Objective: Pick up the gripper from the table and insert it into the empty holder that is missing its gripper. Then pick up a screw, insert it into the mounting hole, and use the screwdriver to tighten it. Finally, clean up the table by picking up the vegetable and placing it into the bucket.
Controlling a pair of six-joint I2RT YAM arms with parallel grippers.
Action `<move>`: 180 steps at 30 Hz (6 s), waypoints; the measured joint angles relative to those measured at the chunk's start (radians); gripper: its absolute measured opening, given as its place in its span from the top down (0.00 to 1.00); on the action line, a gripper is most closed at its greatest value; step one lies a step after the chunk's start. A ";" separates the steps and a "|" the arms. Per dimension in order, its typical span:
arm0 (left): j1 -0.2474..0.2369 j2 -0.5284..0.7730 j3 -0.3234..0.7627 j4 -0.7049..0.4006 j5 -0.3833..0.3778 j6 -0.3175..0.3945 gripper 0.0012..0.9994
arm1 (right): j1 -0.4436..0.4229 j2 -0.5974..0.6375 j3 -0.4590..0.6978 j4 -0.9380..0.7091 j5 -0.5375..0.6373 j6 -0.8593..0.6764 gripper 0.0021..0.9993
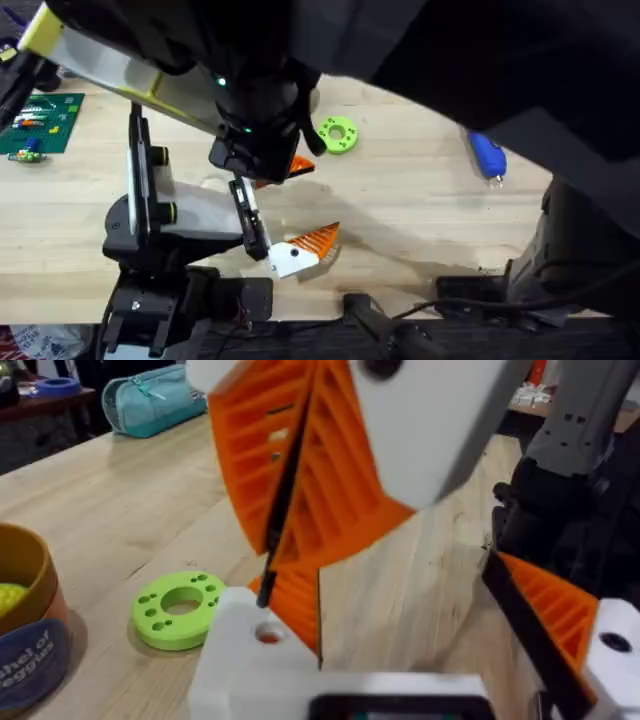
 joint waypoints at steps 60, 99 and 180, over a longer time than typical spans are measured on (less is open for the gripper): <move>0.002 0.000 0.000 0.000 -0.004 -0.007 0.01 | 0.000 0.048 0.000 -0.008 -0.020 0.000 0.99; 0.002 0.000 0.000 0.000 -0.004 -0.019 0.01 | 0.000 0.078 0.007 0.017 -0.025 0.004 0.99; 0.003 0.000 0.000 0.000 -0.003 -0.011 0.01 | -0.004 0.079 0.009 0.038 -0.035 0.026 0.99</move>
